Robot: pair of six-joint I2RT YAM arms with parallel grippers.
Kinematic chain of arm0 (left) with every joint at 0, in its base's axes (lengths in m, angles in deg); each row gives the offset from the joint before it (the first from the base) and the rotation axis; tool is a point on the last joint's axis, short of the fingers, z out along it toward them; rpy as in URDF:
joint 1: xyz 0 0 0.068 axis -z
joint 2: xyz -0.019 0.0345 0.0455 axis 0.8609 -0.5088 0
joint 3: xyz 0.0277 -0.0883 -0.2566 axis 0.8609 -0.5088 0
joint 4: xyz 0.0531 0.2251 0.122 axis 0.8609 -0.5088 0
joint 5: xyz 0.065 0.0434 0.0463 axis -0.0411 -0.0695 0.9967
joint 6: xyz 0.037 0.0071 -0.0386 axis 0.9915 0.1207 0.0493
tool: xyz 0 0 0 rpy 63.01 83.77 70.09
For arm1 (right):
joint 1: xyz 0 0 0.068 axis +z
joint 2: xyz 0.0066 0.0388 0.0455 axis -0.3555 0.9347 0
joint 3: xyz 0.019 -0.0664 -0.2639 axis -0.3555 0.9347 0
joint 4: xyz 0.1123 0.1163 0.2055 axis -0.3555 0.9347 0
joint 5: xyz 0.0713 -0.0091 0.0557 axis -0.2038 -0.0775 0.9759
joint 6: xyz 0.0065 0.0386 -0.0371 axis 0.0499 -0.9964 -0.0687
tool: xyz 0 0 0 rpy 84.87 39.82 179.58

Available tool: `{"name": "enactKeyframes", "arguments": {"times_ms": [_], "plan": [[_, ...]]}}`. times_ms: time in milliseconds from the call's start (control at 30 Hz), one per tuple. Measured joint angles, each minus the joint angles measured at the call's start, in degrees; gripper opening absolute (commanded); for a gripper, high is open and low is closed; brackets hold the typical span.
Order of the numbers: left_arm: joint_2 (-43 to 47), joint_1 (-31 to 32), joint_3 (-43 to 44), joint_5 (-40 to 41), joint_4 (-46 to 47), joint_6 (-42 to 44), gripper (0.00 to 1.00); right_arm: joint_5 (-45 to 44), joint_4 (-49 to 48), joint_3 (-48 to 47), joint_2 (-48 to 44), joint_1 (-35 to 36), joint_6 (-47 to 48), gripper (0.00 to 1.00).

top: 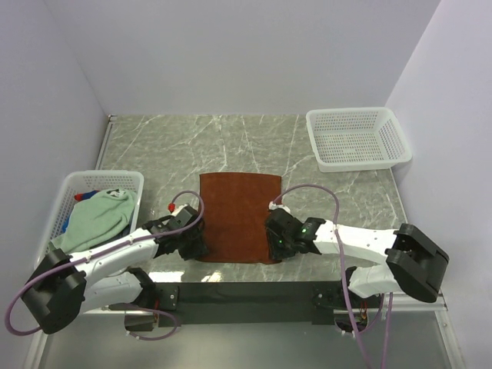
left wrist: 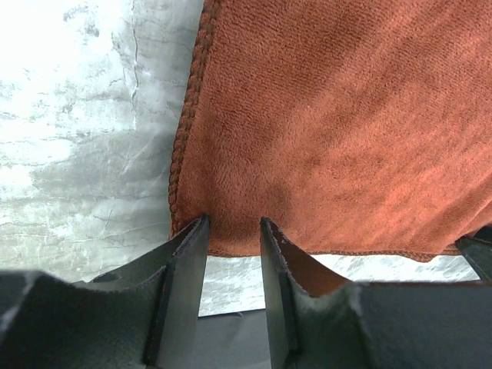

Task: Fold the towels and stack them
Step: Fold the towel

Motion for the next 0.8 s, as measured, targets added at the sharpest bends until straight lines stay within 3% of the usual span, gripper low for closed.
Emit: {"name": "enactKeyframes", "arguments": {"times_ms": [333,633,800], "plan": [[0.5,0.0,0.0,0.0,-0.4,-0.9,0.41,0.1,5.4,0.5,-2.1,-0.2,-1.7,0.42],[3.7,0.0,0.4,0.0,-4.1,-0.8,0.66,-1.2,11.1,-0.5,-3.0,-0.2,-1.6,0.44],[6.4,0.0,4.7,-0.5,-8.0,-0.2,0.75,-2.1,17.4,-3.8,-7.5,-1.0,0.2,0.47]]}}
